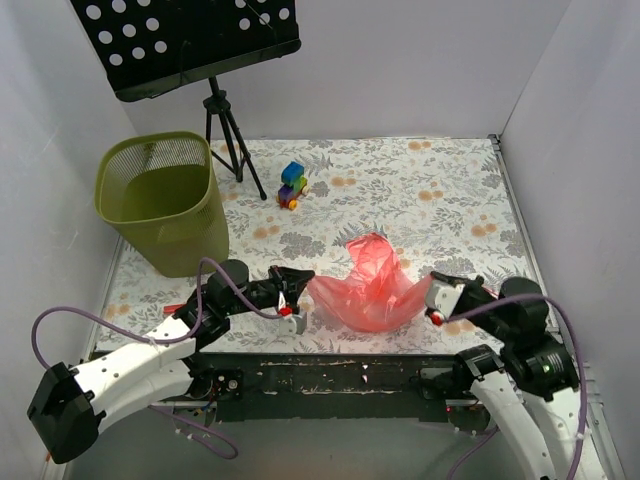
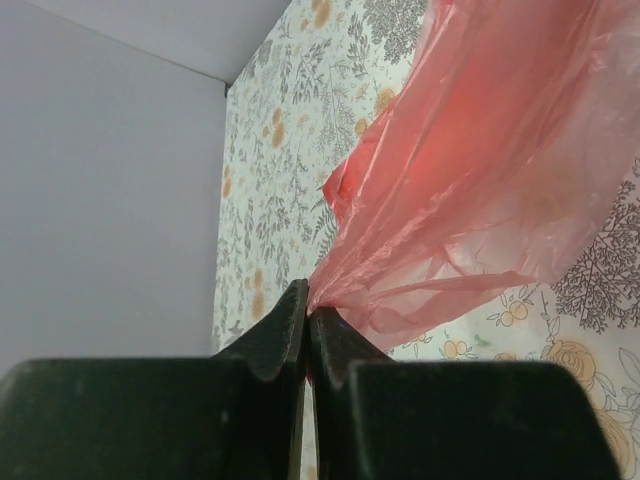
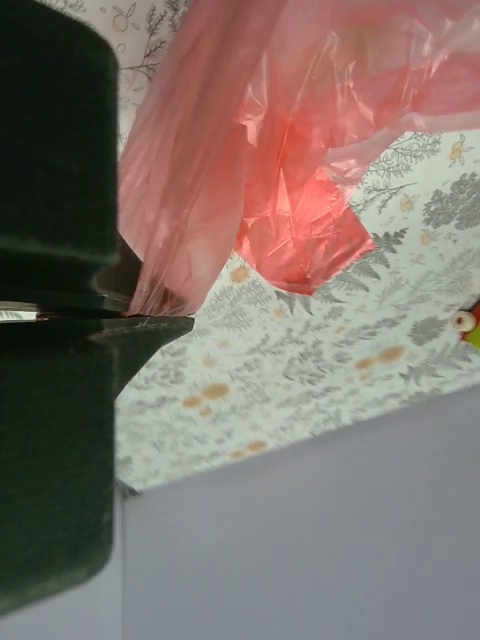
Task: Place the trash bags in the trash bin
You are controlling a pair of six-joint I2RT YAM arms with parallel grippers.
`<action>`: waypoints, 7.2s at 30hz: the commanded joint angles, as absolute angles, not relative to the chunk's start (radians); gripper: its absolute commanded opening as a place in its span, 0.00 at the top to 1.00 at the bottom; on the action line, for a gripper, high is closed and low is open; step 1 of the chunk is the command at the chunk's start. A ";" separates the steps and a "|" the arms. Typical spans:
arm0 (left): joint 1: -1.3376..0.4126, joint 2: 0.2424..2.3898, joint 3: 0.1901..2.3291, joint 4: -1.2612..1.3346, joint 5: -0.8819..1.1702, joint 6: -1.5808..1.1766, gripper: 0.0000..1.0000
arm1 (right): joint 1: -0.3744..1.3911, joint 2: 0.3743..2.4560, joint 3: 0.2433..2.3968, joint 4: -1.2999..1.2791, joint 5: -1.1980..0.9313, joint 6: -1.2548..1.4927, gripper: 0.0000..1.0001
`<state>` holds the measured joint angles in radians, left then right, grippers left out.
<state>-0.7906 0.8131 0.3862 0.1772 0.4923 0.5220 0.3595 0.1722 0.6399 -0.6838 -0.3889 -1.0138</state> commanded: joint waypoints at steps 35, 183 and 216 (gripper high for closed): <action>-0.736 1.829 1.425 1.111 0.219 0.479 1.00 | 0.201 1.168 0.964 0.634 0.031 -1.105 0.99; -0.728 2.087 2.425 1.096 0.213 0.262 1.00 | 0.355 1.406 1.882 0.834 -0.140 -0.867 0.99; -0.818 0.730 0.935 -0.570 0.244 0.000 0.13 | 0.376 0.692 1.072 -0.275 0.030 -0.548 0.99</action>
